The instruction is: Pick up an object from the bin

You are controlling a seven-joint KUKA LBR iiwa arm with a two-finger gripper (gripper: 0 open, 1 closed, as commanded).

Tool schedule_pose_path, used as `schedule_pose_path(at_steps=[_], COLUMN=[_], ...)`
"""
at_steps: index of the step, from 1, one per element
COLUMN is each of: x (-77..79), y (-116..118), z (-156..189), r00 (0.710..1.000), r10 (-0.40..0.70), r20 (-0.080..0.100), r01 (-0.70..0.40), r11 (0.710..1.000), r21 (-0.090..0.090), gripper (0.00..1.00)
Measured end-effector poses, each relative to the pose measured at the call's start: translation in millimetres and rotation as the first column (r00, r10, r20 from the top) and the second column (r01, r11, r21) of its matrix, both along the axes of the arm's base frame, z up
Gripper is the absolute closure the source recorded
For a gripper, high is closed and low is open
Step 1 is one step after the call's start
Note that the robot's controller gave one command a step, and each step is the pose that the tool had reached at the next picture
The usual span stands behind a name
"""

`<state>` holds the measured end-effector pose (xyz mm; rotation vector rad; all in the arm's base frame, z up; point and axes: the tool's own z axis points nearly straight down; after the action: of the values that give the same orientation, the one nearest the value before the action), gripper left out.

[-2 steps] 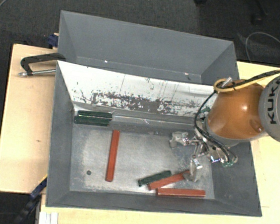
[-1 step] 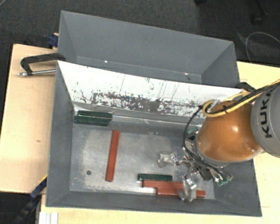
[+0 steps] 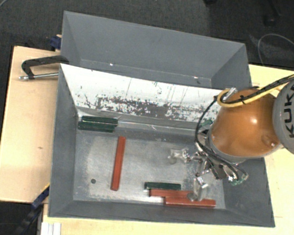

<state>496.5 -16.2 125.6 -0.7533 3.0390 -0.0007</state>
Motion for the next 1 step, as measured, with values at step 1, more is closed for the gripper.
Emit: schedule_pose_path(at_steps=[1], x=[41.8], y=[-45.4], z=[-45.1], r00=[0.895], r10=[0.447], r20=[-0.006], r01=[-0.447], r11=[0.895], r21=[-0.003], gripper=[0.0])
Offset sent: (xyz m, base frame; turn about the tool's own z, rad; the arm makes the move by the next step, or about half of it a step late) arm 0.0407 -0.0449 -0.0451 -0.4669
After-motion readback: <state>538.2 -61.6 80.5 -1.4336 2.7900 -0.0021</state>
